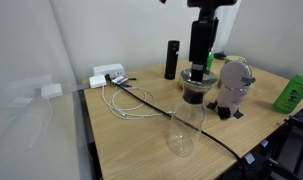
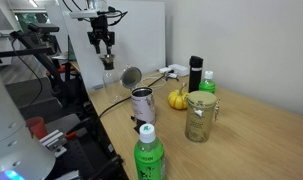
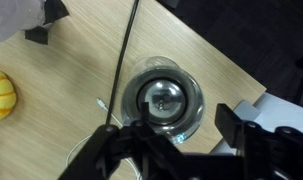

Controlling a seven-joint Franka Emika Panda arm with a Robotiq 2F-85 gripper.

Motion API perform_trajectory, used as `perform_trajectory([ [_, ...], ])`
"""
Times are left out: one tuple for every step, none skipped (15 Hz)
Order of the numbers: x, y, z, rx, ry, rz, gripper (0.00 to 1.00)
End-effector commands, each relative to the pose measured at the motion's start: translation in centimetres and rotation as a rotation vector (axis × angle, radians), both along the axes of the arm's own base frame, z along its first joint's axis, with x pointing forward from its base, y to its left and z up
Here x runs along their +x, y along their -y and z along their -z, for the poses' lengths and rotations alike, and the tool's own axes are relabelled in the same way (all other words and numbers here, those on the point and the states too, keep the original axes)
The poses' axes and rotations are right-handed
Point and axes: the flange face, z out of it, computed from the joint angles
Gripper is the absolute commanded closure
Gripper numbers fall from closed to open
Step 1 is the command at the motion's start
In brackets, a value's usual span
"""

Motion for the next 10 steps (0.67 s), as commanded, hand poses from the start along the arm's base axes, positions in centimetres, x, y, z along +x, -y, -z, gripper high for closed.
perform_trajectory([
  [-0.07,0.09,0.39,-0.020,0.008,0.010,0.29],
  [-0.06,0.11,0.45,-0.022,0.009,0.012,0.30],
  [-0.04,0.15,0.51,-0.024,0.009,0.014,0.31],
  [-0.02,0.20,0.57,-0.025,0.009,0.017,0.33],
  [0.00,0.23,0.63,-0.025,0.008,0.020,0.33],
  [0.02,0.20,0.65,-0.023,0.007,0.021,0.38],
  [0.03,0.18,0.65,-0.023,0.007,0.021,0.39],
  [0.05,0.16,0.64,-0.022,0.007,0.021,0.48],
  [0.07,0.18,0.63,-0.023,0.007,0.022,0.57],
  [0.09,0.21,0.65,-0.023,0.007,0.023,0.60],
])
